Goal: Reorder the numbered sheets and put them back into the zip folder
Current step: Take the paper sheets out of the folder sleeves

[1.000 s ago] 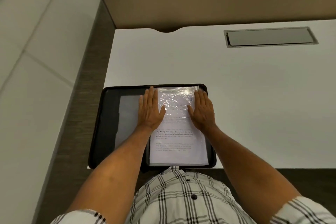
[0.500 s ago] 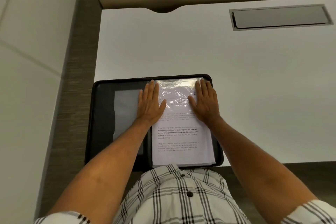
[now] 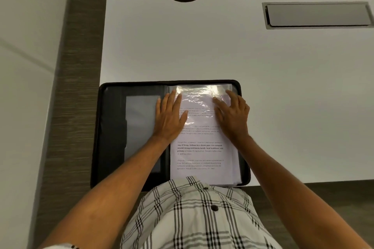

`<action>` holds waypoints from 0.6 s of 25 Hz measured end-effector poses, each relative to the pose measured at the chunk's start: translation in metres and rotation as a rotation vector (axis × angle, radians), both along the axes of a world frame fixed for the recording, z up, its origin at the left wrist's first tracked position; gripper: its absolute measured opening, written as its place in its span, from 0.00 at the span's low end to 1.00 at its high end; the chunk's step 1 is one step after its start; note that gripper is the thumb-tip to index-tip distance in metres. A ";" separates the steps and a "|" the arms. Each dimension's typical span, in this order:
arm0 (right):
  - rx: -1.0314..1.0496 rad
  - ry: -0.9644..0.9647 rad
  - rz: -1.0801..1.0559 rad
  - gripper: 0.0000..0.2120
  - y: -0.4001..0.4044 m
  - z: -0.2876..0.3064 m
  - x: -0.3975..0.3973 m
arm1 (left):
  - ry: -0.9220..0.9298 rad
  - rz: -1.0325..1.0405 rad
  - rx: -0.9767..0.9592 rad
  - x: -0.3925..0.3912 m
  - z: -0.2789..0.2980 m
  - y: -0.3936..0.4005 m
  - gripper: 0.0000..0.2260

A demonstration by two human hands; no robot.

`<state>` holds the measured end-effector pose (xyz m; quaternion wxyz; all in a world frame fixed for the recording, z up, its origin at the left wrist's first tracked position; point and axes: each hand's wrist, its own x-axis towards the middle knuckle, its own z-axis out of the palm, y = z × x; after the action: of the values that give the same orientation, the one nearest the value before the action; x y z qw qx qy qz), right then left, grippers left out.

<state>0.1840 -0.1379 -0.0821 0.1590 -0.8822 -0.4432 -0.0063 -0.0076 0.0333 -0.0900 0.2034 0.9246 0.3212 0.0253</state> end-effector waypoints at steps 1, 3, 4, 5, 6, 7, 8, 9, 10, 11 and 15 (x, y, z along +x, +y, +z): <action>0.022 0.025 -0.011 0.15 0.001 0.003 -0.001 | -0.030 0.011 -0.012 0.001 0.001 0.002 0.29; 0.066 0.154 -0.043 0.13 0.003 0.010 -0.004 | -0.084 0.038 -0.034 0.007 0.005 0.006 0.29; 0.094 0.249 -0.060 0.13 0.004 0.014 -0.005 | -0.102 0.040 -0.045 0.012 0.009 0.010 0.29; 0.120 0.348 -0.078 0.13 0.004 0.018 -0.008 | -0.112 0.029 -0.055 0.018 0.014 0.014 0.29; 0.144 0.433 -0.096 0.14 0.004 0.021 -0.011 | -0.120 0.010 -0.063 0.025 0.019 0.019 0.29; 0.165 0.493 -0.108 0.14 0.004 0.026 -0.014 | -0.129 -0.008 -0.068 0.032 0.024 0.025 0.28; 0.182 0.532 -0.117 0.15 0.004 0.029 -0.016 | -0.139 -0.023 -0.074 0.039 0.029 0.032 0.26; 0.199 0.558 -0.123 0.15 0.004 0.033 -0.016 | -0.149 -0.034 -0.084 0.044 0.032 0.039 0.21; 0.219 0.575 -0.127 0.17 0.004 0.032 -0.015 | -0.156 -0.050 -0.088 0.048 0.036 0.046 0.15; 0.234 0.597 -0.129 0.18 0.005 0.033 -0.014 | -0.143 -0.070 -0.100 0.052 0.038 0.054 0.09; 0.343 0.839 -0.241 0.29 0.006 0.038 -0.009 | -0.015 -0.156 -0.228 0.063 0.053 0.075 0.08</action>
<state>0.1753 -0.1316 -0.0438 0.4661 -0.8147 -0.2277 0.2591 0.0557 0.1086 -0.0374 0.3108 0.9174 0.2478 -0.0201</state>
